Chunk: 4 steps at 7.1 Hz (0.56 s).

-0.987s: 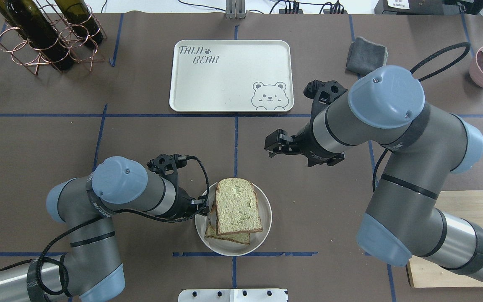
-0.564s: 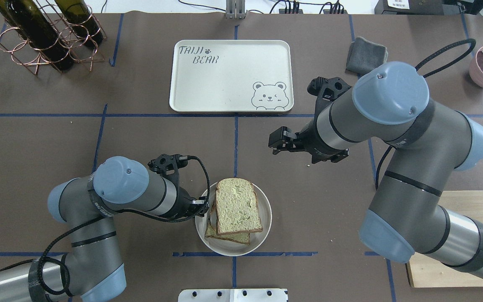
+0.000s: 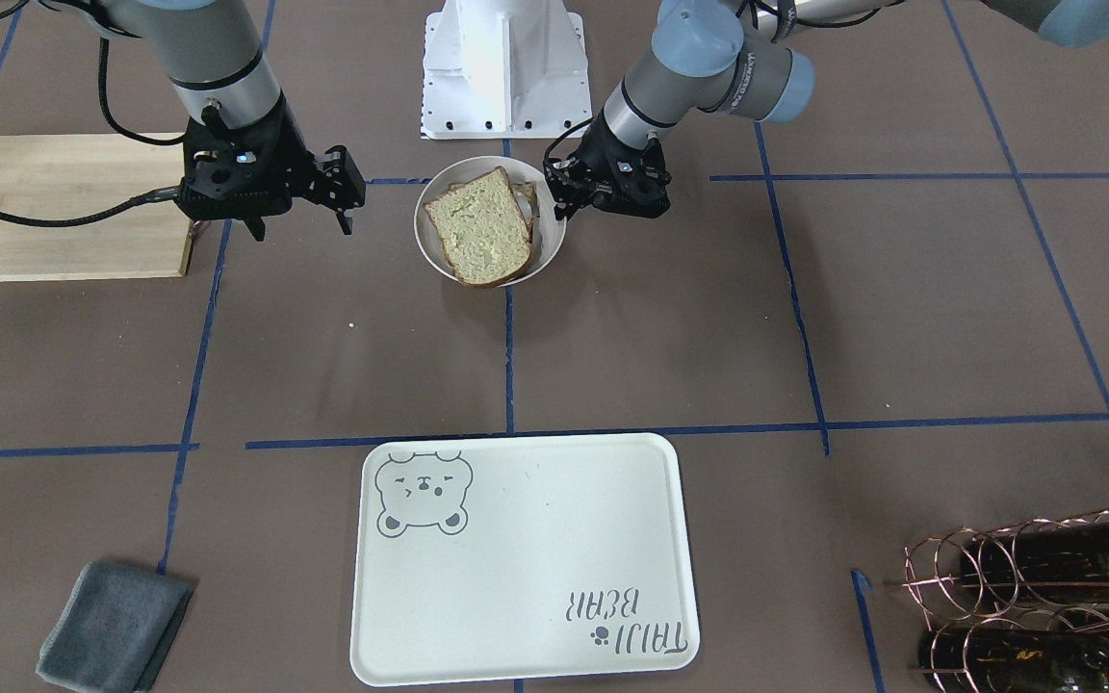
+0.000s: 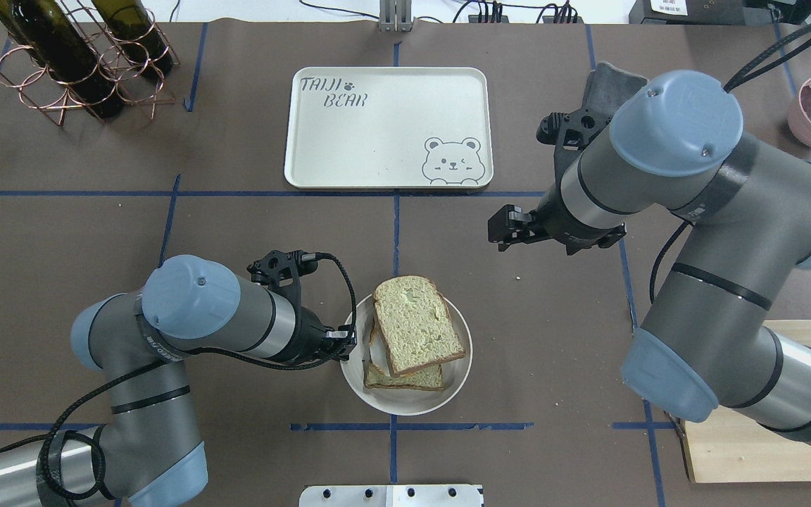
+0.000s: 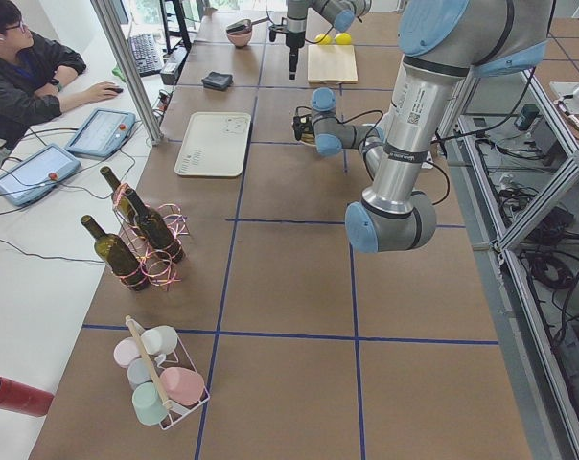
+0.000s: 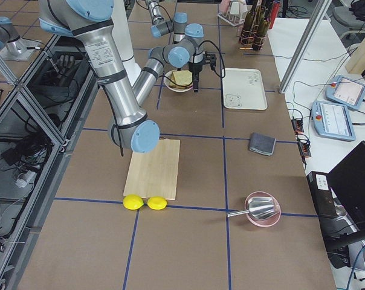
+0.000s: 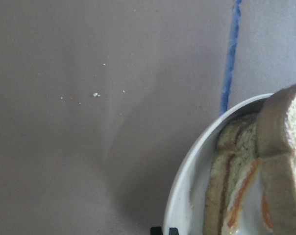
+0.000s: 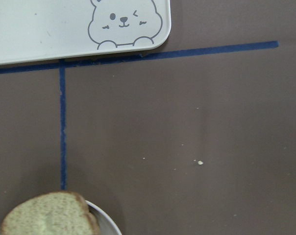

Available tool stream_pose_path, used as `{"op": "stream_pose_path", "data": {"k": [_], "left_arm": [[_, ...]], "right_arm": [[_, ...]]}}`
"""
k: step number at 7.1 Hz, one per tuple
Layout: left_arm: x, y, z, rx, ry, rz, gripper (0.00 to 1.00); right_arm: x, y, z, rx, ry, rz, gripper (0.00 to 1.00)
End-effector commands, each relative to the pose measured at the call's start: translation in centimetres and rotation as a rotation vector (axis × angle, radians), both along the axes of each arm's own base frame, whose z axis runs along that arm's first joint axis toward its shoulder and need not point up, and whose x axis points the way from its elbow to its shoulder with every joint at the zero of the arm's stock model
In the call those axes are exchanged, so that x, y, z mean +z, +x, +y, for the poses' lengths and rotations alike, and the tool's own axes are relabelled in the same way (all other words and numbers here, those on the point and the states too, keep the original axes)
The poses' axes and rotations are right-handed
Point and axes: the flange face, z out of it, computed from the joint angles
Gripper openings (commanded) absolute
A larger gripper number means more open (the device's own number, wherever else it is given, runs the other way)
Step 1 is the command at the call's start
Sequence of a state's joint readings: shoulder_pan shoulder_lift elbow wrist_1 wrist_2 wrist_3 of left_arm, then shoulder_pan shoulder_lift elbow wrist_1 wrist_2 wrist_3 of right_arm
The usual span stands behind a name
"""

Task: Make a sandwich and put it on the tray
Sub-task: 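Slide the plate onto the tray with the left gripper while the right arm withdraws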

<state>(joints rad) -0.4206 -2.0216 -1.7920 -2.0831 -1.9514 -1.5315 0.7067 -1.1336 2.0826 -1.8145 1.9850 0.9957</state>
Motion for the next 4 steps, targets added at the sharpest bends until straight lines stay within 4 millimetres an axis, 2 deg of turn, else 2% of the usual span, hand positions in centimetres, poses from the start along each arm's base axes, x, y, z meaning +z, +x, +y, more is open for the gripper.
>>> {"op": "stream_pose_path", "data": {"k": [1, 2, 3, 4], "left_arm": [[-1.1, -3.2, -4.0, -0.039, -0.031, 0.03, 0.0], [-2.0, -3.8, -6.4, -0.105, -0.13, 0.04, 0.0], [-3.0, -3.6, -9.6, -0.165, -0.189, 0.041, 0.0], [-3.8, -2.1, -13.2, -0.229, -0.287, 0.03, 0.0]], "right_arm": [[3.7, 4.4, -0.5, -0.064, 0.063, 0.075, 1.0], [6.5, 7.5, -1.3, -0.109, 0.075, 0.097, 1.0], [8.8, 11.1, -2.4, -0.151, 0.084, 0.096, 1.0], [11.5, 14.2, -3.4, -0.188, 0.111, 0.123, 1.0]]}}
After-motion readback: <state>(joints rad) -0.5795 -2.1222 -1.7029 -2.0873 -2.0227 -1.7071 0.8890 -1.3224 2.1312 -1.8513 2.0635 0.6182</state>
